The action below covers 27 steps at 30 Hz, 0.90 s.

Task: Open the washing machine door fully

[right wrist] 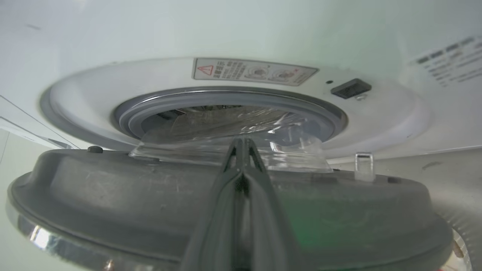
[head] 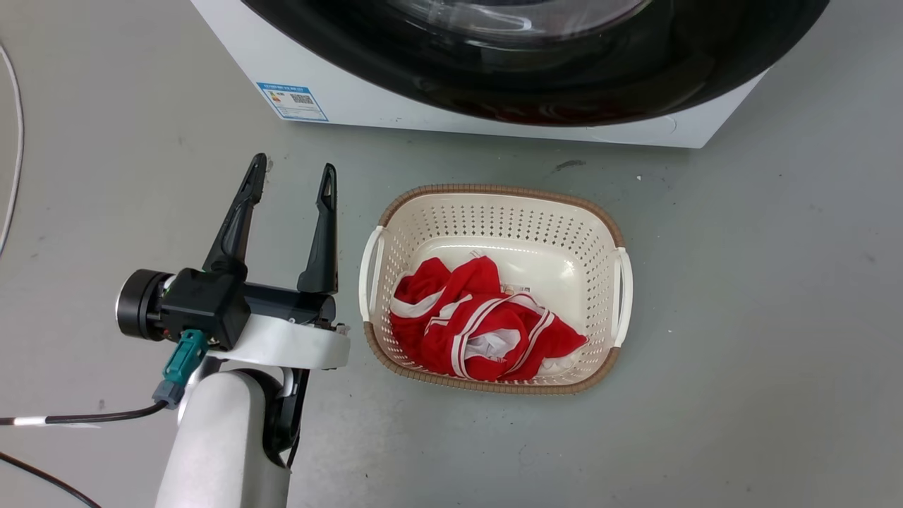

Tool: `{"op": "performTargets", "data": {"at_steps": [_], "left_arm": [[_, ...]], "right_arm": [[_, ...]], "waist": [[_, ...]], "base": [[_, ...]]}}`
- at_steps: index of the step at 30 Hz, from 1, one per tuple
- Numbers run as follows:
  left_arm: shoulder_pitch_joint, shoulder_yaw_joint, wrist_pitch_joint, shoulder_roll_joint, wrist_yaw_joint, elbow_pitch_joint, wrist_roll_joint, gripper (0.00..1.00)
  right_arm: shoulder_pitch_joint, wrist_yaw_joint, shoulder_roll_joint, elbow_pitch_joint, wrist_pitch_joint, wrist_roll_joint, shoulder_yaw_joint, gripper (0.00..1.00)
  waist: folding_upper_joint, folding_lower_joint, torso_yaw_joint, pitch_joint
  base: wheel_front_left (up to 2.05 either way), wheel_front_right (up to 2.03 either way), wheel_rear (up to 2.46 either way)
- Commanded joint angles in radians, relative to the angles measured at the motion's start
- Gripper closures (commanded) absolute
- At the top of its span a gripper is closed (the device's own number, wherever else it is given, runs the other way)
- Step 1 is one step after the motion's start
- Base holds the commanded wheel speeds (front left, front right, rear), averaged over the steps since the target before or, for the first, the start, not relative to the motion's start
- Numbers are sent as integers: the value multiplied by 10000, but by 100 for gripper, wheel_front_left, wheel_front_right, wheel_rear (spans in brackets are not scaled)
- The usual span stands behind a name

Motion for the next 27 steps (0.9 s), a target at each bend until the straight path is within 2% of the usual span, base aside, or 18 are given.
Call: {"op": "performTargets", "data": {"at_steps": [1, 13, 27], "left_arm": [[-19, -36, -24, -14, 57, 38, -43, 0], [540, -64, -24, -12, 74, 524, 26, 0], [1491, -118, -24, -11, 23, 1085, 91, 0]], "right_arm": [[365, -3, 217, -130, 435, 82, 48, 100], [2079, -3, 343, -1081, 2227, 439, 82, 100], [4530, 0, 817, -2603, 3120, 716, 260, 100]], "waist": [[0, -1, -39, -94], [0, -1, -320, -1457], [0, -1, -460, -3107]], "base": [[0, 0, 0], [0, 0, 0], [0, 0, 0]]}}
